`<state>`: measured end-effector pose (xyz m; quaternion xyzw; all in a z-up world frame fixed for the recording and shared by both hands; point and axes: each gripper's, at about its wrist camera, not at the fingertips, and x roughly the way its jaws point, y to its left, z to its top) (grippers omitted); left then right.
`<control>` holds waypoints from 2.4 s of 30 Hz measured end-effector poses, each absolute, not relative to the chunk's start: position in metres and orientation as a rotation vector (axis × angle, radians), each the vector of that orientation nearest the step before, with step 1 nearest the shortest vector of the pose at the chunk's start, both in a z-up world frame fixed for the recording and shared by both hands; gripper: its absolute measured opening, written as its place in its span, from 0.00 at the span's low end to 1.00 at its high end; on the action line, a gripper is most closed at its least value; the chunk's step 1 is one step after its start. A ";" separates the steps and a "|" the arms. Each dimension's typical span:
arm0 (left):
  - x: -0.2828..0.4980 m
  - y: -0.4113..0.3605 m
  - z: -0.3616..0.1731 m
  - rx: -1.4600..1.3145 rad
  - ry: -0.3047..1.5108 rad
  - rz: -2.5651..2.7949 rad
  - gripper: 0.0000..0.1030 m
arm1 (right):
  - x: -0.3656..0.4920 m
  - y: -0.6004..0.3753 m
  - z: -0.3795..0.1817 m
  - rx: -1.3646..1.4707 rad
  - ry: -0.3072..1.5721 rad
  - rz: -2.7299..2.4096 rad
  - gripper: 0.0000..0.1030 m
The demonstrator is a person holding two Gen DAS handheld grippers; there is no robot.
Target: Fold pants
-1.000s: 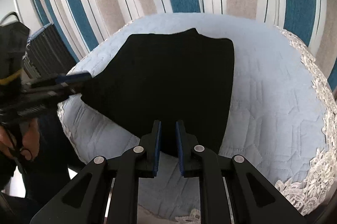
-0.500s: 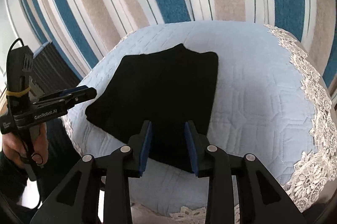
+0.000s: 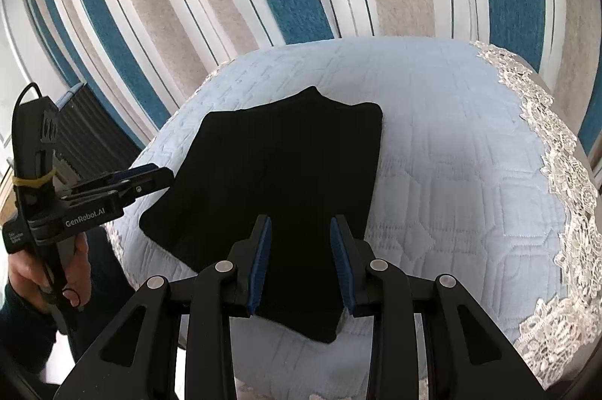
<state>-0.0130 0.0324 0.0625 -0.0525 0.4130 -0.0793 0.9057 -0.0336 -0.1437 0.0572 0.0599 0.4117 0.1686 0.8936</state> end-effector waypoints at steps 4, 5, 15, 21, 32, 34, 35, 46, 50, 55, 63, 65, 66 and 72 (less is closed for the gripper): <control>-0.003 0.039 0.055 -0.131 0.866 -0.174 0.42 | -0.025 -0.151 0.052 0.146 0.867 0.352 0.39; -0.001 0.042 0.052 -0.138 0.870 -0.175 0.42 | -0.022 -0.153 0.050 0.153 0.873 0.354 0.46; 0.019 0.063 0.036 -0.257 0.895 -0.210 0.44 | 0.009 -0.178 0.031 0.271 0.925 0.362 0.47; 0.036 0.070 0.030 -0.318 0.901 -0.249 0.46 | 0.027 -0.176 0.024 0.305 0.935 0.387 0.47; 0.016 0.077 0.014 -0.438 0.899 -0.301 0.51 | 0.002 -0.178 0.016 0.400 0.968 0.467 0.48; 0.024 0.074 0.015 -0.433 0.909 -0.310 0.53 | 0.006 -0.177 0.015 0.412 0.971 0.466 0.48; 0.030 0.071 0.016 -0.428 0.910 -0.319 0.53 | 0.011 -0.176 0.015 0.416 0.971 0.466 0.48; 0.035 0.069 0.033 -0.434 0.897 -0.311 0.29 | 0.026 -0.169 0.028 0.431 0.943 0.430 0.18; 0.038 0.067 0.056 -0.412 0.869 -0.333 0.23 | 0.026 -0.160 0.050 0.407 0.901 0.464 0.16; 0.052 0.072 0.076 -0.350 0.828 -0.320 0.23 | 0.045 -0.141 0.072 0.385 0.857 0.516 0.16; 0.102 0.111 0.088 -0.303 0.797 -0.259 0.24 | 0.107 -0.114 0.070 0.382 0.864 0.562 0.16; 0.112 0.117 0.080 -0.284 0.803 -0.230 0.27 | 0.120 -0.109 0.062 0.360 0.878 0.556 0.19; 0.115 0.121 0.073 -0.273 0.813 -0.198 0.27 | 0.126 -0.109 0.056 0.339 0.891 0.534 0.21; 0.098 0.150 0.056 -0.290 0.817 -0.097 0.26 | 0.122 -0.127 0.046 0.307 0.894 0.424 0.26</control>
